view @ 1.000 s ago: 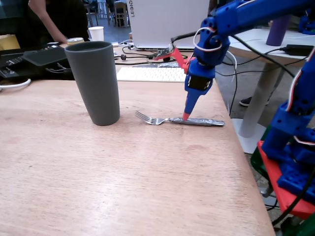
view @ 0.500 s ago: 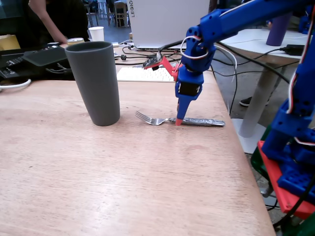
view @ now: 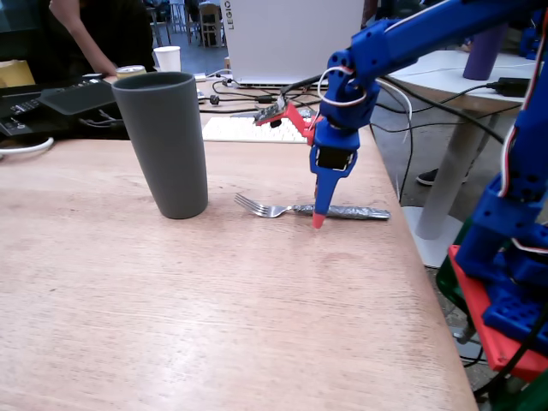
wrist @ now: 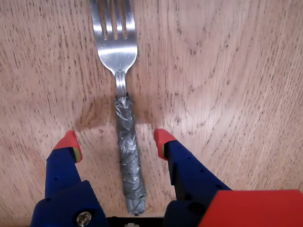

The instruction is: Grab the fork and place it in gray glass

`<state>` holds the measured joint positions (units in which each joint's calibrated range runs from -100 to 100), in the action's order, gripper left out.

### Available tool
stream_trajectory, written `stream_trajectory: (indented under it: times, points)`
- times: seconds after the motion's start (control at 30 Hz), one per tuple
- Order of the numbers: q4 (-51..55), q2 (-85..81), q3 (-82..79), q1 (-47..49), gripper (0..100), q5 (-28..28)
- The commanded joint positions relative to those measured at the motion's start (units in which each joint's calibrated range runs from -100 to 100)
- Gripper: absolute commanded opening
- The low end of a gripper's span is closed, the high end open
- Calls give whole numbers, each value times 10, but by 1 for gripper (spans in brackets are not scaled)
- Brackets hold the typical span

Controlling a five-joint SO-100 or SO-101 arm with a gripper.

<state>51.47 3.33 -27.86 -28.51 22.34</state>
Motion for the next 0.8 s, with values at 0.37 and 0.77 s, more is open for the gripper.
stream_trajectory:
  times: [0.37,0.77]
  points:
    - [-1,61,52,-1,4,-1]
    - [7,27,48,3,0,-1]
